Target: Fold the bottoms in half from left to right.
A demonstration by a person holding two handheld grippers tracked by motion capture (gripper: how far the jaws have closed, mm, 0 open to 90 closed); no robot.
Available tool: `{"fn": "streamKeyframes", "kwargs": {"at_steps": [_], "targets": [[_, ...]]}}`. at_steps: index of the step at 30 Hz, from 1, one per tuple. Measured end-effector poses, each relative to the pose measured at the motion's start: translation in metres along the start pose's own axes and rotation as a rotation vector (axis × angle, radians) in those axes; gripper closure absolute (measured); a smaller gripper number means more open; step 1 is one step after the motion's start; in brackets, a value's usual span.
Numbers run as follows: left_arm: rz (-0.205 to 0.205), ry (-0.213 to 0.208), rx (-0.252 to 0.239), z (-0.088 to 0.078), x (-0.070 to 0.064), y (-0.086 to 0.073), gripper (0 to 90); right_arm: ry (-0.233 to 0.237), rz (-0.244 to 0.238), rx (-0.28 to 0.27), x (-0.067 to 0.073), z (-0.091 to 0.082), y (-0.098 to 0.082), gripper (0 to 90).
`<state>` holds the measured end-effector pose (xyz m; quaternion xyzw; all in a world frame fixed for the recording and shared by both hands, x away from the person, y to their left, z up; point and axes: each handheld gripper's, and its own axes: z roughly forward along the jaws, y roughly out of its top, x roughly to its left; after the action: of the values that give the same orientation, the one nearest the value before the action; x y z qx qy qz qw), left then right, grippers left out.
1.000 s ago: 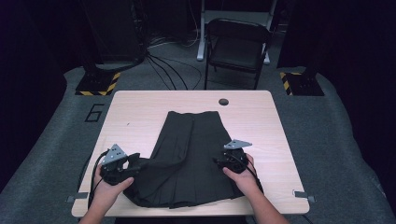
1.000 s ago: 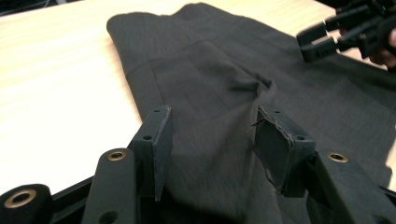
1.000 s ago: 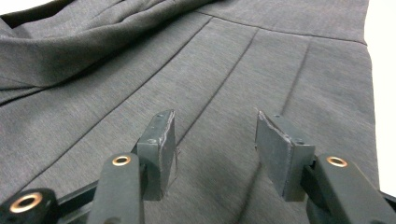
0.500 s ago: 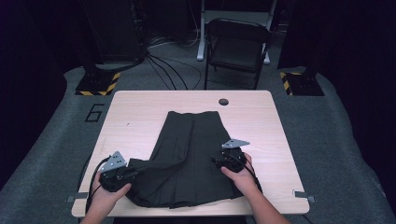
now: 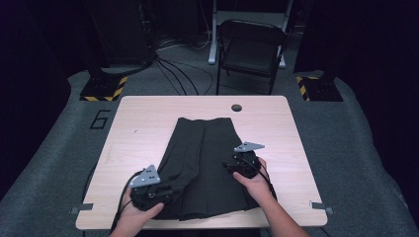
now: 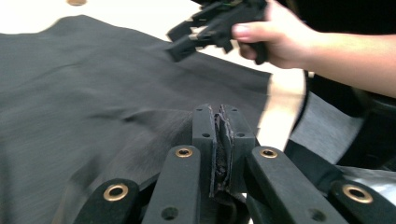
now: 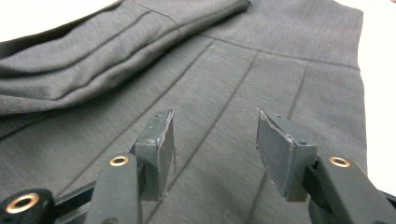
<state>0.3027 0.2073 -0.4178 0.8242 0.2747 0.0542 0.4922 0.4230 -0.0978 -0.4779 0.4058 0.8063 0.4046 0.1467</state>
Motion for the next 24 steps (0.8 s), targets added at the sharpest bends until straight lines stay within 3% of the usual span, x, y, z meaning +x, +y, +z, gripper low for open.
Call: {"fn": "streamKeyframes", "kwargs": {"at_steps": [5,10,14,17,24], "targets": [[0.030,-0.041,0.068,0.026,-0.019,0.000,82.9,-0.002,0.013,-0.005,-0.004,-0.002,-0.004,46.0],[0.019,-0.046,0.052,0.029,-0.017,0.001,70.9,-0.001,0.004,0.002,-0.002,-0.002,-0.006,46.1],[0.018,-0.024,0.028,0.021,-0.008,0.004,65.0,-0.004,-0.014,0.012,0.003,-0.001,-0.009,46.1],[0.007,0.020,-0.002,0.017,0.003,0.007,59.6,0.002,-0.035,0.018,0.010,-0.003,-0.011,46.1],[-0.028,0.103,-0.024,0.029,0.043,0.015,53.1,0.001,-0.075,0.019,0.029,-0.013,-0.018,46.1]]}}
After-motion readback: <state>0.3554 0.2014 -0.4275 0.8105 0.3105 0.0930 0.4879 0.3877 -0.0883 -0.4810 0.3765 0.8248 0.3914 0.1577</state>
